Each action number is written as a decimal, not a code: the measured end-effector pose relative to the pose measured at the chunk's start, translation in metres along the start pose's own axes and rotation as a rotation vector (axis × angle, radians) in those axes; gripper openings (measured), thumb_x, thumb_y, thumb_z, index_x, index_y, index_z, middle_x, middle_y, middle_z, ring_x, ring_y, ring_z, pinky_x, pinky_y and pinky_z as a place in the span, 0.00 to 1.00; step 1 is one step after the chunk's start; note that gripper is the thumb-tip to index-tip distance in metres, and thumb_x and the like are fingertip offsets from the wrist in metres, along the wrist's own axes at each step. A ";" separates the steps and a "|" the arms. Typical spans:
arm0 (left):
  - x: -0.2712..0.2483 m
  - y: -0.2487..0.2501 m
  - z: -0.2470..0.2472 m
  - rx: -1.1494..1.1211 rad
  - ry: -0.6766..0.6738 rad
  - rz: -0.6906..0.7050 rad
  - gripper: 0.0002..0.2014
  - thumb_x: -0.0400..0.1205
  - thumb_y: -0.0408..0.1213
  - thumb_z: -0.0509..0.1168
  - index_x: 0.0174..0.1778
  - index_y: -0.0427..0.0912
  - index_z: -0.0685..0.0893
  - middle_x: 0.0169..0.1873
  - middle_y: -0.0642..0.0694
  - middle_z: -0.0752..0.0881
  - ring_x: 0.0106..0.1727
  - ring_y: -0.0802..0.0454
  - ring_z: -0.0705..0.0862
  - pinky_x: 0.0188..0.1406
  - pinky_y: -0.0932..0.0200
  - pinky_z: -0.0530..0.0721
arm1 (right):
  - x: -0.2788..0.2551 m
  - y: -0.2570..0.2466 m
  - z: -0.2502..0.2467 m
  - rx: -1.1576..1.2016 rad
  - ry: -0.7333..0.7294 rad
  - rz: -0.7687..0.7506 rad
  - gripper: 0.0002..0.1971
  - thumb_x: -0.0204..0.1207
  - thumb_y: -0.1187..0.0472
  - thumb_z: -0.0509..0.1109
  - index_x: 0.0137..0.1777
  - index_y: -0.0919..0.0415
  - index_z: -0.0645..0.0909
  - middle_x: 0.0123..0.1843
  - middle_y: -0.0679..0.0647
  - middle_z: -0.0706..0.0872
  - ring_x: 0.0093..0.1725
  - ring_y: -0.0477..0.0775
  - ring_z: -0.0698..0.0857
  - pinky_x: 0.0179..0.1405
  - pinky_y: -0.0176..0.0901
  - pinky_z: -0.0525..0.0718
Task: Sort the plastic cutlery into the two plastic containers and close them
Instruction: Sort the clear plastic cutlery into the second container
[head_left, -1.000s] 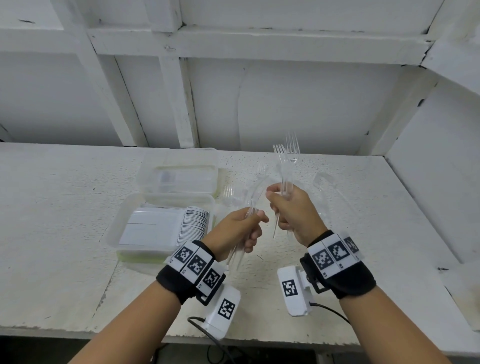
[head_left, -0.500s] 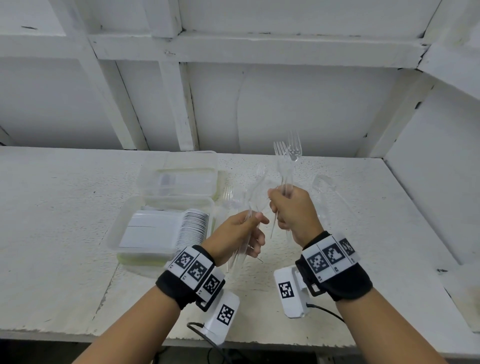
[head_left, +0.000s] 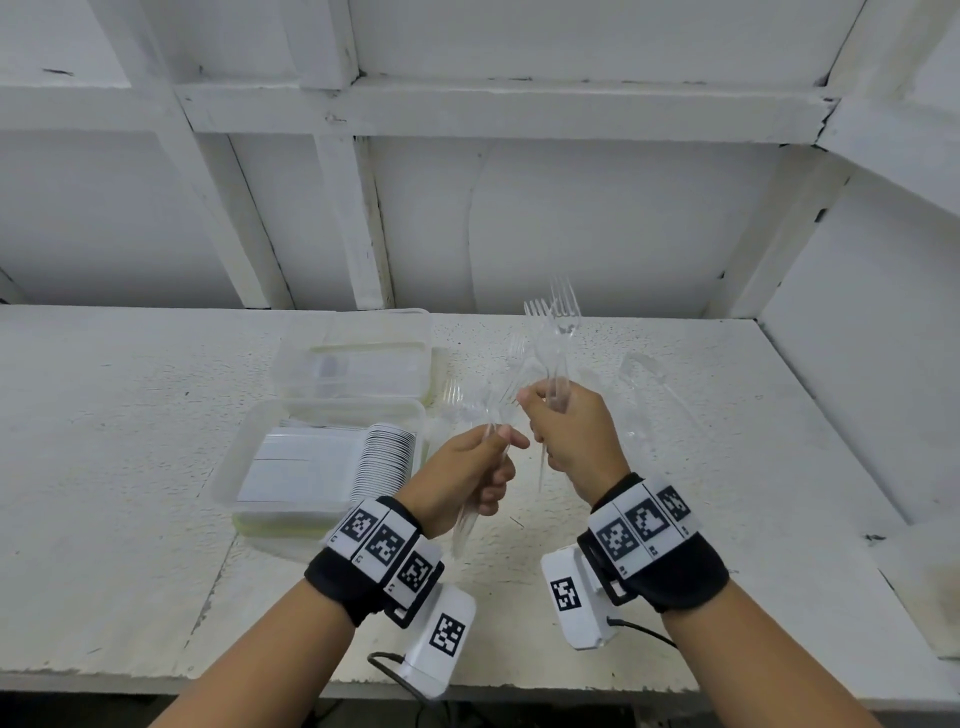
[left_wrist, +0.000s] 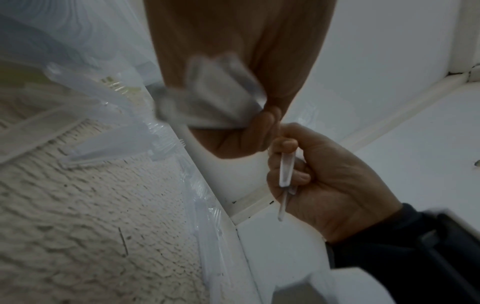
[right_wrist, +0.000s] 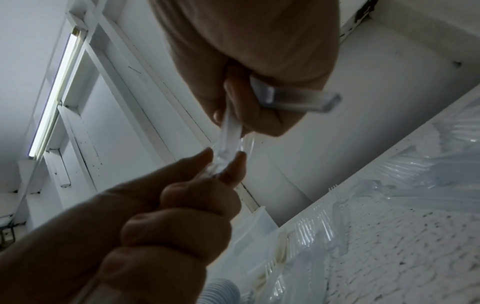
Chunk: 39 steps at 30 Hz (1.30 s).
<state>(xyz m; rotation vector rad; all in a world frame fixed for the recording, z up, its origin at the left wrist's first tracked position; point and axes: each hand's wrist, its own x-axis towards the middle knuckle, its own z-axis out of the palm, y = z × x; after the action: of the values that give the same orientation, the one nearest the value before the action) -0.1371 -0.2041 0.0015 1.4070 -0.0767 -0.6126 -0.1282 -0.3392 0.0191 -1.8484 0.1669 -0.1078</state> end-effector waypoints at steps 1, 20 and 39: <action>0.000 0.000 0.000 -0.001 0.004 0.004 0.14 0.86 0.47 0.53 0.50 0.41 0.78 0.23 0.51 0.69 0.20 0.59 0.65 0.18 0.68 0.65 | 0.000 0.001 -0.001 -0.015 0.019 -0.012 0.08 0.77 0.58 0.68 0.47 0.62 0.77 0.29 0.51 0.75 0.27 0.47 0.72 0.22 0.36 0.68; -0.005 0.018 -0.010 0.280 -0.309 -0.090 0.35 0.80 0.63 0.33 0.54 0.42 0.78 0.14 0.49 0.72 0.12 0.57 0.69 0.20 0.64 0.79 | 0.007 -0.010 -0.010 0.128 -0.234 0.007 0.05 0.83 0.61 0.61 0.50 0.62 0.72 0.29 0.53 0.73 0.16 0.40 0.66 0.13 0.32 0.64; -0.002 0.013 -0.013 -0.052 -0.222 -0.097 0.18 0.80 0.48 0.57 0.50 0.37 0.82 0.29 0.48 0.84 0.26 0.54 0.82 0.25 0.61 0.83 | 0.013 0.000 -0.026 0.175 -0.311 -0.030 0.09 0.81 0.62 0.65 0.39 0.62 0.75 0.23 0.49 0.73 0.17 0.43 0.68 0.13 0.31 0.64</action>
<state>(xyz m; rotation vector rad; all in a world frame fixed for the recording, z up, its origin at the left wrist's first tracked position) -0.1289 -0.1906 0.0122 1.2939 -0.1686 -0.8447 -0.1193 -0.3657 0.0262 -1.6693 -0.0851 0.1411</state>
